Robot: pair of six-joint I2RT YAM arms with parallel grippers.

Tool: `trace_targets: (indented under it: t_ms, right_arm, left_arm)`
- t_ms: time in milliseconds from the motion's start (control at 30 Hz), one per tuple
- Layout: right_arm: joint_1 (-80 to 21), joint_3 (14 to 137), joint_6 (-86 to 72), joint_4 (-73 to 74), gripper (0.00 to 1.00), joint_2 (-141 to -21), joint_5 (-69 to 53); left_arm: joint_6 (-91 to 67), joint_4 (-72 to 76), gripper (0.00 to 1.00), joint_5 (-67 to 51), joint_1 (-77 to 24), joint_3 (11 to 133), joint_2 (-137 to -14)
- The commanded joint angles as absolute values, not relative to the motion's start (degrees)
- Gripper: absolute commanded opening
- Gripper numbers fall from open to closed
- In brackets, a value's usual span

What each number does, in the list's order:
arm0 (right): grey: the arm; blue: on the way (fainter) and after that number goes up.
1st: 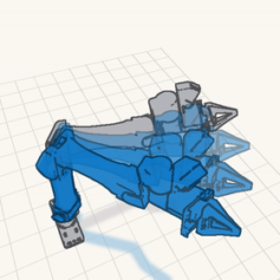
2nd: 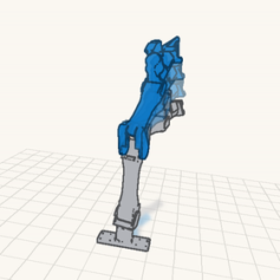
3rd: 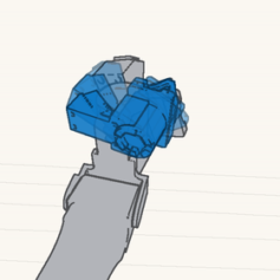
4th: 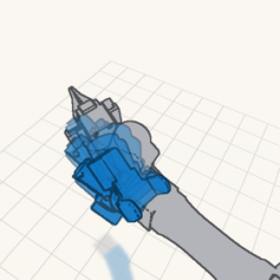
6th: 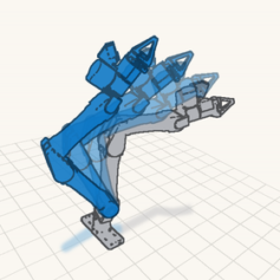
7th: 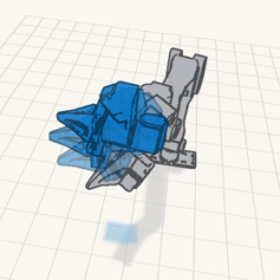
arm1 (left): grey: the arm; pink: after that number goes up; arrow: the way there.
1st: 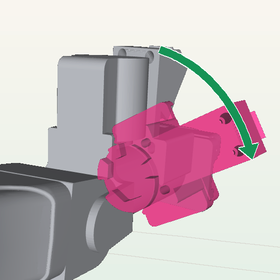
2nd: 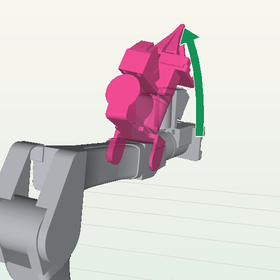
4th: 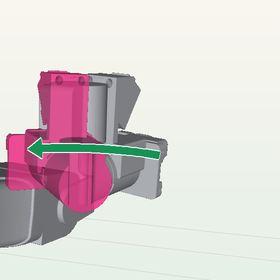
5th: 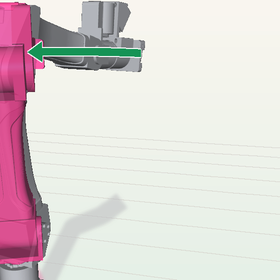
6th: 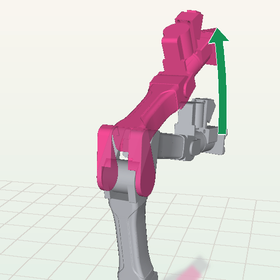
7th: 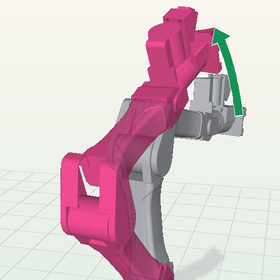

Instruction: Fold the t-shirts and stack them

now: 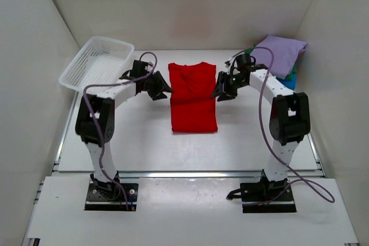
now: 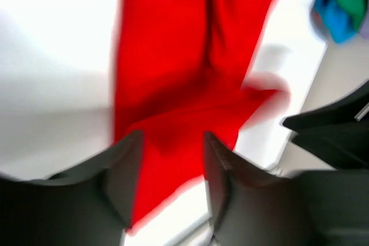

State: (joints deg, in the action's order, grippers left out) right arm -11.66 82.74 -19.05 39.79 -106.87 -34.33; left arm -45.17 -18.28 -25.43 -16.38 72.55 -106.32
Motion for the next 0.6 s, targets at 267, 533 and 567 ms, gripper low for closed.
trace_targets:
  t_ms: [267,533,567]
  right_arm:
    - [-10.81,64.54,-22.48,30.44,0.6,-97.66,-31.28]
    - [-14.76,39.3,-38.47,7.59,0.6,-85.35,-29.8]
    - [-15.46,38.5,-39.54,5.56,0.6,-85.34,-28.92]
  left_arm:
    - [-44.64,-10.22,0.69,-30.32,-15.47,53.93,-101.02]
    - [-61.49,8.15,0.7,-17.97,-24.85,27.69,-84.47]
    - [-63.35,9.48,0.71,-14.1,-25.57,26.82,-83.77]
